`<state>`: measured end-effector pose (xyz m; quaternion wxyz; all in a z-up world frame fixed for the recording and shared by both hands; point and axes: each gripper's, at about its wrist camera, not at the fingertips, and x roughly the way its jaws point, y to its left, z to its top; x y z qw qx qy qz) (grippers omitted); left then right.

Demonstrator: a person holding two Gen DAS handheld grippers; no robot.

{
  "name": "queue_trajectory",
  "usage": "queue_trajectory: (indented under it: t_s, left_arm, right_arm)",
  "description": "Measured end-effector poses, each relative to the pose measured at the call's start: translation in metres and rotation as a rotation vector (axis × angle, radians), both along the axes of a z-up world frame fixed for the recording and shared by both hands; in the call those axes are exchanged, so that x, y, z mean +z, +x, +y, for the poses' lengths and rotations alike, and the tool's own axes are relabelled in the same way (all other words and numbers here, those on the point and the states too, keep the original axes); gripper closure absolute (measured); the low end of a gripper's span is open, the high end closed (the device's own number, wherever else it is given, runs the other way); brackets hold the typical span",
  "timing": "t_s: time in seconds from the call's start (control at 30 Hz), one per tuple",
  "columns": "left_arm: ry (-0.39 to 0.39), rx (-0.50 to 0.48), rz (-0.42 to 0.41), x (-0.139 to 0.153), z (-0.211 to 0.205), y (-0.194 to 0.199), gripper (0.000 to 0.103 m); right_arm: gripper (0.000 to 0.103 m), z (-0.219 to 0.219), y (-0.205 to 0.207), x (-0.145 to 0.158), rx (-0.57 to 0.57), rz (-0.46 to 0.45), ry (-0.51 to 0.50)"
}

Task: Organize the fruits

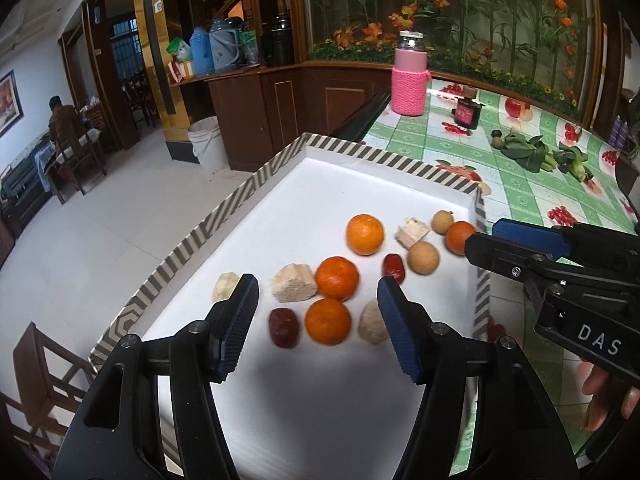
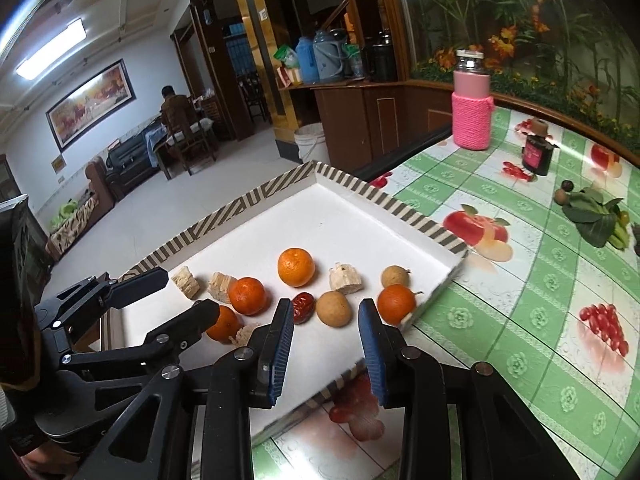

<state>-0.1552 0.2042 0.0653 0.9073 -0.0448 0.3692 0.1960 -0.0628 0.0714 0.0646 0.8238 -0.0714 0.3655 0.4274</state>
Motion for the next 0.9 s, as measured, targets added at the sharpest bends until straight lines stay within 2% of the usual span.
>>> queue_trajectory:
  t_s: [0.47,0.77,0.9]
  left_arm:
    - [-0.002,-0.097,-0.002,0.003,-0.050,0.024,0.040]
    - [-0.099,-0.214,0.055,-0.005,-0.089,0.056,0.041]
    - [-0.107,-0.227,0.058,-0.004,-0.097,0.063,0.040]
  right_arm:
    - [0.071,-0.055,0.011,-0.013,-0.115,0.031,0.005]
    - [0.071,-0.123,0.034,-0.030,-0.260,0.080,-0.007]
    - [0.070,-0.161,0.046,-0.035,-0.340,0.110,0.011]
